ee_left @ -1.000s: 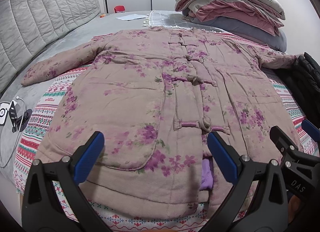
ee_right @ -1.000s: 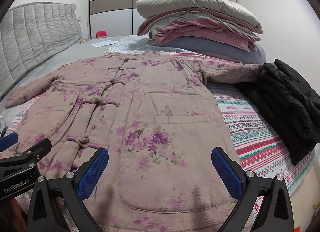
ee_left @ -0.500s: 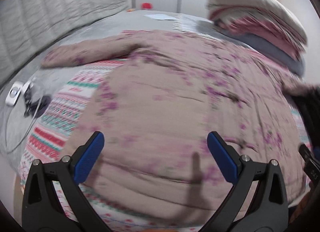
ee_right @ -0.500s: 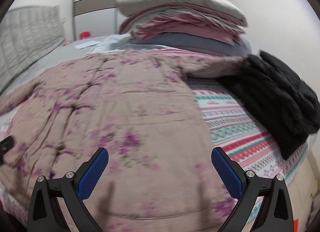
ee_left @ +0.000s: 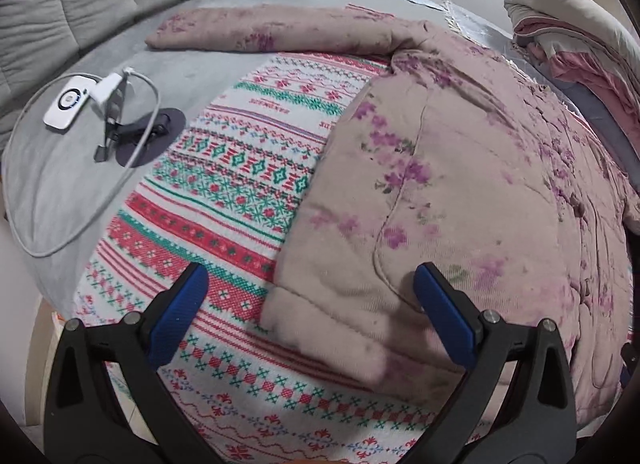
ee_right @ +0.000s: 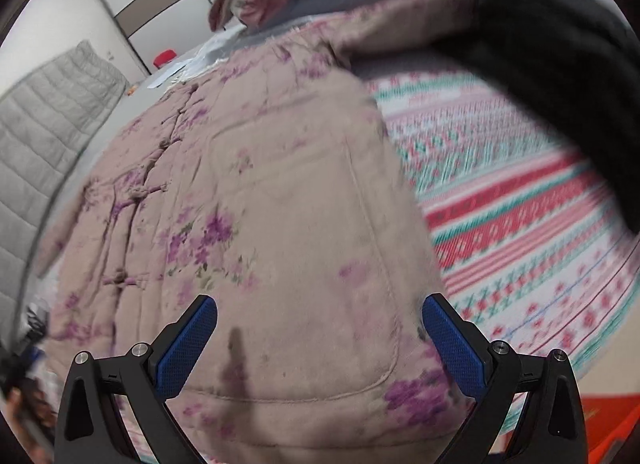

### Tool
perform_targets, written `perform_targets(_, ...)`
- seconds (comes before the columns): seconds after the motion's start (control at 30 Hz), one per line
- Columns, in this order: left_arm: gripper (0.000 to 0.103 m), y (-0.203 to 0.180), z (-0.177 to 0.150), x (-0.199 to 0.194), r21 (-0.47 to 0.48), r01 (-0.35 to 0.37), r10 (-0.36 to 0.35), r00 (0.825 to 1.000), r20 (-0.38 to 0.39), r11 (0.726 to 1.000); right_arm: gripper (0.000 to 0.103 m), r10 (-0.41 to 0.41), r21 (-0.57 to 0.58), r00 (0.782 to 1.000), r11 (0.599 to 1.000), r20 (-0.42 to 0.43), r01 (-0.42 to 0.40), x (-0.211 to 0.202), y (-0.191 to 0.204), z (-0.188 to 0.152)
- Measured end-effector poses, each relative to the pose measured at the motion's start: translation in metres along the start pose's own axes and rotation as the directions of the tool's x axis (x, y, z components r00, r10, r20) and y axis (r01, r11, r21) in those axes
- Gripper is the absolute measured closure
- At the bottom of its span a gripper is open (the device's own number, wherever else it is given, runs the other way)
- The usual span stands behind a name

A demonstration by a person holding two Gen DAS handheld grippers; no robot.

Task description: Fold large clothes

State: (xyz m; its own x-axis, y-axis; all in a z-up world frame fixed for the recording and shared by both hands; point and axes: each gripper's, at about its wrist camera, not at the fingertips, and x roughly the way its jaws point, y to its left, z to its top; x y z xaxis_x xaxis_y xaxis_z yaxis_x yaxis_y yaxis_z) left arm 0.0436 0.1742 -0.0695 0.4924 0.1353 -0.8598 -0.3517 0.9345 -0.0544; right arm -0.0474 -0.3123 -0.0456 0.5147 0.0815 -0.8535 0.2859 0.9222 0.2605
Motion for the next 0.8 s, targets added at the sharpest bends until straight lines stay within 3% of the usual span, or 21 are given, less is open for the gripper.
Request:
perform_targets(0.07,0.013,-0.009,-0.002,0.006,0.029,0.018,-0.018,1.000,-0.023,0.999,0.017,-0.030,-0.035,1.000,0.999,0.001,0.030,0.002,0.006,-0.002)
perform_targets(0.1,0.027,-0.015,-0.004,0.009,0.047,0.032,-0.030,0.999,-0.040,0.998,0.026,-0.057,-0.057,0.998,0.997,-0.002,0.057,0.004,0.010,-0.003)
perform_targets(0.13,0.038,-0.018,-0.004,0.012,0.056,0.047,-0.045,0.998,-0.048,0.997,0.050,-0.112,-0.075,0.994,0.991,0.006,0.112,0.007,0.012,-0.004)
perform_targets(0.17,0.040,-0.023,-0.005,0.013,0.068,0.036,-0.033,0.998,-0.046,0.997,0.074,-0.157,-0.076,0.987,0.984,0.021,0.158,0.007,0.014,-0.004)
perform_targets(0.23,0.077,-0.035,-0.009,0.005,0.116,-0.004,0.003,1.000,0.002,0.993,0.086,-0.167,-0.058,0.984,0.984,0.060,0.170,0.001,0.010,-0.004)
perform_targets(0.27,0.080,-0.036,-0.011,0.003,0.124,-0.022,0.020,1.000,0.018,0.992,0.090,-0.164,-0.046,0.984,0.985,0.073,0.167,-0.002,0.008,-0.004)
perform_targets(0.3,0.084,-0.038,-0.015,-0.003,0.128,-0.044,0.039,0.999,0.035,0.991,0.090,-0.168,-0.032,0.981,0.985,0.101,0.172,-0.010,0.004,-0.004)
perform_targets(0.4,0.084,-0.033,-0.023,-0.015,0.115,0.011,-0.017,0.999,0.050,0.993,0.092,-0.206,-0.017,0.961,0.977,0.186,0.213,-0.032,-0.002,-0.002)
perform_targets(0.53,0.082,-0.024,-0.021,-0.027,0.087,0.020,-0.027,0.996,0.088,0.996,0.091,-0.221,-0.063,0.964,0.971,0.149,0.232,-0.029,0.001,-0.007)
perform_targets(0.6,0.078,-0.011,-0.015,-0.030,0.012,0.052,-0.053,0.995,0.086,0.999,0.088,-0.239,-0.123,0.961,0.959,0.141,0.257,-0.023,0.012,-0.008)
perform_targets(0.7,0.074,0.003,-0.010,-0.036,-0.098,0.126,-0.116,0.988,0.105,0.987,0.079,-0.220,-0.062,0.956,0.970,0.194,0.236,-0.035,0.004,-0.002)
perform_targets(0.8,0.062,-0.002,-0.008,-0.047,-0.138,0.193,-0.168,0.971,0.169,0.972,0.062,-0.208,0.093,0.921,0.978,0.329,0.187,-0.057,-0.012,0.009)
